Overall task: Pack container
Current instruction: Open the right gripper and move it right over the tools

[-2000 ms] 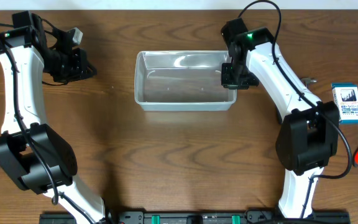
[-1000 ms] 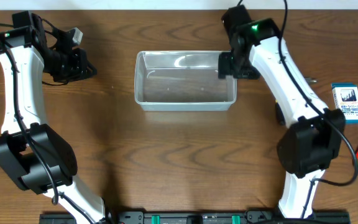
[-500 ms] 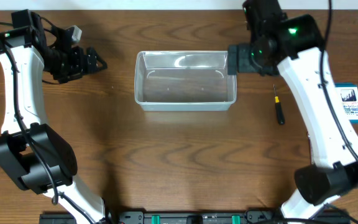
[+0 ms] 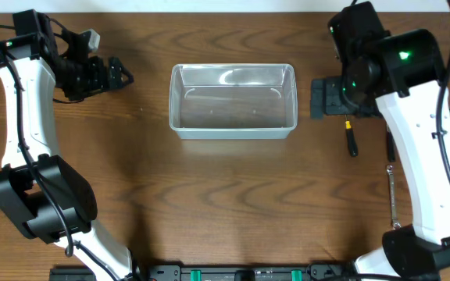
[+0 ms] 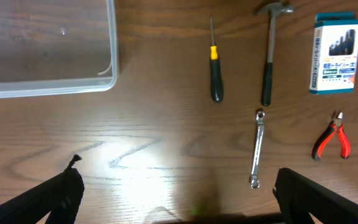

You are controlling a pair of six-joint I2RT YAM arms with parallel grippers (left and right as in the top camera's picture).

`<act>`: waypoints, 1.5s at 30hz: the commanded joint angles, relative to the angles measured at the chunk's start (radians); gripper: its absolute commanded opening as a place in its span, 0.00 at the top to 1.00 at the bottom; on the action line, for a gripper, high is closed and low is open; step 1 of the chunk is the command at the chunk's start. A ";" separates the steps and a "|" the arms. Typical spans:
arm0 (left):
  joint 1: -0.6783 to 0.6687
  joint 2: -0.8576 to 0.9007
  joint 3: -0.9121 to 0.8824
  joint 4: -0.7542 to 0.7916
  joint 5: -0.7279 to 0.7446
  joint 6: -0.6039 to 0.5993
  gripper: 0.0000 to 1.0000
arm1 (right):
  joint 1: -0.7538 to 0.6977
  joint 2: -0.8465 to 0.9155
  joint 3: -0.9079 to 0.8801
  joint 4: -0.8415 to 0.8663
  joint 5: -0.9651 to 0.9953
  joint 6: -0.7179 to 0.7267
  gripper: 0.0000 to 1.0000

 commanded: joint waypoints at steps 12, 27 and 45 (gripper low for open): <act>0.000 0.007 -0.007 0.012 -0.251 0.010 0.02 | -0.115 -0.194 -0.148 -0.003 0.102 -0.002 0.01; 0.003 0.007 -0.008 0.118 -0.425 0.010 0.02 | -0.206 -0.191 -0.368 0.237 0.090 -0.021 0.01; 0.003 0.007 -0.008 0.116 -0.423 0.010 0.02 | -0.248 -0.078 -0.555 0.416 0.006 -0.296 0.01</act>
